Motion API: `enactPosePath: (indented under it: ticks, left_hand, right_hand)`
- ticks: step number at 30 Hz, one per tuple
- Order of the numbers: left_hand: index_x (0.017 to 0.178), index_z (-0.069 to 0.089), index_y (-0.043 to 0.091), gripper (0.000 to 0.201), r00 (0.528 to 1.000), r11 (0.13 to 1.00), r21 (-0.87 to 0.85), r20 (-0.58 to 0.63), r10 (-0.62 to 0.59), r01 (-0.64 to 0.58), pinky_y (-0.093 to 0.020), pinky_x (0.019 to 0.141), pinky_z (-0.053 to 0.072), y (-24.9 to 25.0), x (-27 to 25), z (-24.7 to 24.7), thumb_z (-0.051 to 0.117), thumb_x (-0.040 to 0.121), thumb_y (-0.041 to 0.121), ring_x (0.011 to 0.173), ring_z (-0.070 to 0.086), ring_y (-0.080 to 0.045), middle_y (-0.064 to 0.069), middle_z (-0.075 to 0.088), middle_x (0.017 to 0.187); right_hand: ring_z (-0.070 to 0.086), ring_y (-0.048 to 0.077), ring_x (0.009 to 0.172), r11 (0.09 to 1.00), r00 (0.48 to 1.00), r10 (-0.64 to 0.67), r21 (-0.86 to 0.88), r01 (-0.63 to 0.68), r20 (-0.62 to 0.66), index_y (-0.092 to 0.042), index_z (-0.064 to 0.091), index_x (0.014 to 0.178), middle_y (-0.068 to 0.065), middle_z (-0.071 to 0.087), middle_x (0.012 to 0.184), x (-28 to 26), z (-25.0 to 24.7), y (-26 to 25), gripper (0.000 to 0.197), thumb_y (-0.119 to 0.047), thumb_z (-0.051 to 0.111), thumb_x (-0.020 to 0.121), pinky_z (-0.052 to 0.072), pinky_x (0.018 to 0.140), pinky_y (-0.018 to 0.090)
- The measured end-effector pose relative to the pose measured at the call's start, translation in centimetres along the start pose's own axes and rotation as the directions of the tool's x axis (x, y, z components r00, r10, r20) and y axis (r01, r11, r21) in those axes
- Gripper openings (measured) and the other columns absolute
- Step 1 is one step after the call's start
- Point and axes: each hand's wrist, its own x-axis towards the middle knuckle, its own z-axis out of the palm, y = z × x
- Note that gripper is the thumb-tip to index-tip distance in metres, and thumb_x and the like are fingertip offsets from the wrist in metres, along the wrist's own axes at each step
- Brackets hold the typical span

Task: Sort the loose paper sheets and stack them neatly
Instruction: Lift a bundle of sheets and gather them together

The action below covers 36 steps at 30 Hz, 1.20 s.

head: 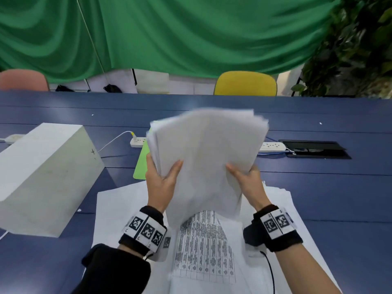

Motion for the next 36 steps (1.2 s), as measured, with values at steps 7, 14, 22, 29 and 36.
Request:
enactPosePath:
  ticks: [7,14,22,29,36]
  left_hand:
    - [0.111,0.055,0.016,0.038,0.972,0.968,0.122,0.054,-0.228,0.220,-0.022,0.085,0.052,-4.6,-2.6,-1.8,0.072,0.078,0.006,0.082,0.060,0.017,0.012,0.063,0.097]
    - [0.121,0.053,0.008,0.068,0.801,0.769,0.493,0.213,-0.560,0.406,-0.030,0.082,0.047,-9.8,-2.7,-6.2,0.068,0.064,0.040,0.100,0.062,-0.022,-0.007,0.064,0.114]
    - [0.127,0.045,0.001,0.048,0.680,0.502,0.679,0.006,-0.733,0.536,-0.034,0.093,0.041,-13.5,-5.8,-6.9,0.064,0.086,0.016,0.116,0.054,-0.034,-0.020,0.056,0.127]
    - [0.126,0.047,0.002,0.047,0.655,0.497,0.655,0.004,-0.756,0.569,-0.035,0.093,0.041,-14.1,-5.8,-7.3,0.064,0.086,0.018,0.114,0.055,-0.033,-0.019,0.057,0.126]
    - [0.126,0.047,0.002,0.049,0.648,0.494,0.649,0.002,-0.762,0.578,-0.036,0.098,0.041,-14.4,-5.8,-7.5,0.066,0.085,0.020,0.117,0.054,-0.033,-0.019,0.056,0.127]
  right_hand:
    - [0.065,0.011,0.082,0.979,0.990,0.131,-0.163,-0.121,0.053,-0.006,0.060,0.111,0.003,0.068,0.099,-0.9,0.1,4.2,0.030,-0.012,0.068,0.083,0.052,0.067,0.012]
    - [0.042,0.033,0.125,0.414,0.847,0.449,-0.773,-0.480,-0.286,-0.011,0.042,0.131,0.014,0.046,0.133,-0.2,-8.6,9.4,0.068,-0.045,0.068,0.079,0.035,0.101,0.041]
    - [0.036,0.036,0.125,0.175,0.758,0.474,-0.796,-0.580,-0.448,-0.010,0.039,0.126,0.016,0.043,0.131,-2.5,-12.0,11.8,0.075,-0.046,0.074,0.071,0.035,0.102,0.046]
    - [0.045,0.035,0.123,0.164,0.763,0.513,-0.828,-0.537,-0.393,-0.006,0.040,0.127,0.016,0.049,0.132,-1.9,-13.9,11.4,0.083,-0.047,0.078,0.066,0.038,0.103,0.046]
    - [0.049,0.030,0.120,0.246,0.812,0.531,-0.874,-0.419,-0.240,-0.003,0.051,0.126,0.014,0.053,0.132,-1.7,-14.2,9.9,0.064,-0.027,0.077,0.073,0.040,0.100,0.034]
